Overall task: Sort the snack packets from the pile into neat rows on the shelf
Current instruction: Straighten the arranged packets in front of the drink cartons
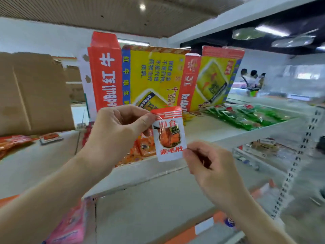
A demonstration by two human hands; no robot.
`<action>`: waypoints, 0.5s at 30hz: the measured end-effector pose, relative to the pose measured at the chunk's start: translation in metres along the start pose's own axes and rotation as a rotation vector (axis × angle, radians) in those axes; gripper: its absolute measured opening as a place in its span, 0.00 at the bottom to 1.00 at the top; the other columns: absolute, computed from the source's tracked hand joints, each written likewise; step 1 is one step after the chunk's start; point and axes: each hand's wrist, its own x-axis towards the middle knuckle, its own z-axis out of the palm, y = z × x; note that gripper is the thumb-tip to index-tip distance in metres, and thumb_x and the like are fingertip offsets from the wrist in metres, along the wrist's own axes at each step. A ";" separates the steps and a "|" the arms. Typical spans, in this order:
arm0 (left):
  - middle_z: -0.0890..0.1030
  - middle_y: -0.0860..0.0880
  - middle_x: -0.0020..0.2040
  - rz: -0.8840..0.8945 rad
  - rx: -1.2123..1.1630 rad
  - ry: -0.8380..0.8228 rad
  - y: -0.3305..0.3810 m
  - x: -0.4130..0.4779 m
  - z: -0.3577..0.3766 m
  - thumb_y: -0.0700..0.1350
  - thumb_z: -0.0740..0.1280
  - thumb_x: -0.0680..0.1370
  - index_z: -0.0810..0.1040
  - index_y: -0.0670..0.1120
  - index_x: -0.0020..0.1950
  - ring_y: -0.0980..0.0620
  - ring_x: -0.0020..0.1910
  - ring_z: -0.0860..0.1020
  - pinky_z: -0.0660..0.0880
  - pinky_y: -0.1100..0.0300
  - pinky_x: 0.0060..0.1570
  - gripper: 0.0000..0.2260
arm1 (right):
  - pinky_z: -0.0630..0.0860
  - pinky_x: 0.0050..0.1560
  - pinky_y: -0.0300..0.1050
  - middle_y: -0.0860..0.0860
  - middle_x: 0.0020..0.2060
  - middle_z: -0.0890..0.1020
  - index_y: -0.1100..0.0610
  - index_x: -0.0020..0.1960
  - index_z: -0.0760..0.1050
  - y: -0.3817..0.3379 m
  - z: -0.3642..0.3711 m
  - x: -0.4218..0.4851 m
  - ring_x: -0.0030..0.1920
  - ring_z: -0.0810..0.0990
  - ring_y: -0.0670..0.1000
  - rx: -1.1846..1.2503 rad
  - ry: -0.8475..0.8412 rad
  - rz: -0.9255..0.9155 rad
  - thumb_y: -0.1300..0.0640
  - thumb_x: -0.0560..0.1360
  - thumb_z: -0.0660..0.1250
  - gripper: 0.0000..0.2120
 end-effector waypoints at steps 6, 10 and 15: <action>0.81 0.51 0.28 0.031 0.019 -0.096 0.007 0.000 0.103 0.43 0.73 0.75 0.84 0.48 0.36 0.56 0.28 0.73 0.70 0.62 0.30 0.08 | 0.68 0.32 0.34 0.42 0.27 0.78 0.48 0.39 0.80 0.042 -0.091 -0.022 0.29 0.75 0.43 -0.087 0.100 0.083 0.56 0.76 0.69 0.08; 0.81 0.50 0.28 0.046 0.032 -0.140 0.011 0.000 0.159 0.42 0.73 0.75 0.84 0.48 0.36 0.55 0.28 0.74 0.70 0.57 0.34 0.08 | 0.68 0.34 0.35 0.43 0.29 0.79 0.49 0.39 0.79 0.065 -0.139 -0.032 0.31 0.76 0.44 -0.164 0.147 0.121 0.55 0.76 0.69 0.07; 0.80 0.50 0.27 0.038 0.037 -0.158 0.011 0.005 0.204 0.42 0.72 0.75 0.83 0.46 0.36 0.56 0.27 0.74 0.71 0.58 0.35 0.08 | 0.69 0.30 0.36 0.45 0.29 0.80 0.49 0.38 0.78 0.083 -0.177 -0.031 0.30 0.76 0.45 -0.199 0.168 0.109 0.57 0.76 0.69 0.09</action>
